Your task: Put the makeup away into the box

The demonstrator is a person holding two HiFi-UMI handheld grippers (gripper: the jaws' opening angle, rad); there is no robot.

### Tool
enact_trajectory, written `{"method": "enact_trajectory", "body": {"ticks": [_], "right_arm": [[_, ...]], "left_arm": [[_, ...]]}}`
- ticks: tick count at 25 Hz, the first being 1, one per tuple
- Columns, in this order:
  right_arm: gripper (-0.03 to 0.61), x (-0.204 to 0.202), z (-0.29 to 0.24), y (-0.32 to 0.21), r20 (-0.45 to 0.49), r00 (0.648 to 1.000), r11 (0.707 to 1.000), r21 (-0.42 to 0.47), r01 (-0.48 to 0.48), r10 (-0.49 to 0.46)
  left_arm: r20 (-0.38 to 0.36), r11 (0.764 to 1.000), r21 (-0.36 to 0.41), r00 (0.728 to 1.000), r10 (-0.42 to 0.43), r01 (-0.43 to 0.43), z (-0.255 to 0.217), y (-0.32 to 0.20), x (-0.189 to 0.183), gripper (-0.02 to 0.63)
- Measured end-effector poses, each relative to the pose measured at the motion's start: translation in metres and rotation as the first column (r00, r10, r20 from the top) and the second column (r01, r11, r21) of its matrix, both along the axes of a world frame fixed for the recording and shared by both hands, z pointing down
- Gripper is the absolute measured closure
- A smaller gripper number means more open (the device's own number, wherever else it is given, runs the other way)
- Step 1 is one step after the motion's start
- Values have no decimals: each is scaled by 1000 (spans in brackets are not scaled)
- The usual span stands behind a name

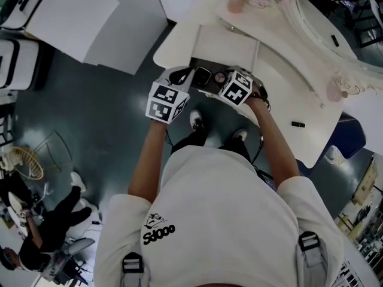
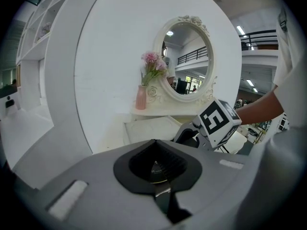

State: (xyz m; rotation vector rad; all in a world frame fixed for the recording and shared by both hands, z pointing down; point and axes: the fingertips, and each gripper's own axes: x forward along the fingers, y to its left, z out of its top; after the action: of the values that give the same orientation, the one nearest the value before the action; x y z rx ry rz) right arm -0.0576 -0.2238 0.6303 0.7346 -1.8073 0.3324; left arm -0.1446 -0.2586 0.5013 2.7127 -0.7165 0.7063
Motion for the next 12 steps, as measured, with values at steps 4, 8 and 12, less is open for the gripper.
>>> {"method": "enact_trajectory", "body": {"ticks": [4,8,12], "right_arm": [[360,29,-36,11,29,998,994,93,-51,48],[419,85,-84,30,80,977,949,232,-214,200],[553,150,-120,71,143,926,868,322,-378,350]], "left_arm": [[-18,997,21,997,77,-76,-12,14,36,595],[-31,982,49,983,183,-181,-23,30,86,595],[-29,957,60,958,284,-282,-31,59,142,595]]}}
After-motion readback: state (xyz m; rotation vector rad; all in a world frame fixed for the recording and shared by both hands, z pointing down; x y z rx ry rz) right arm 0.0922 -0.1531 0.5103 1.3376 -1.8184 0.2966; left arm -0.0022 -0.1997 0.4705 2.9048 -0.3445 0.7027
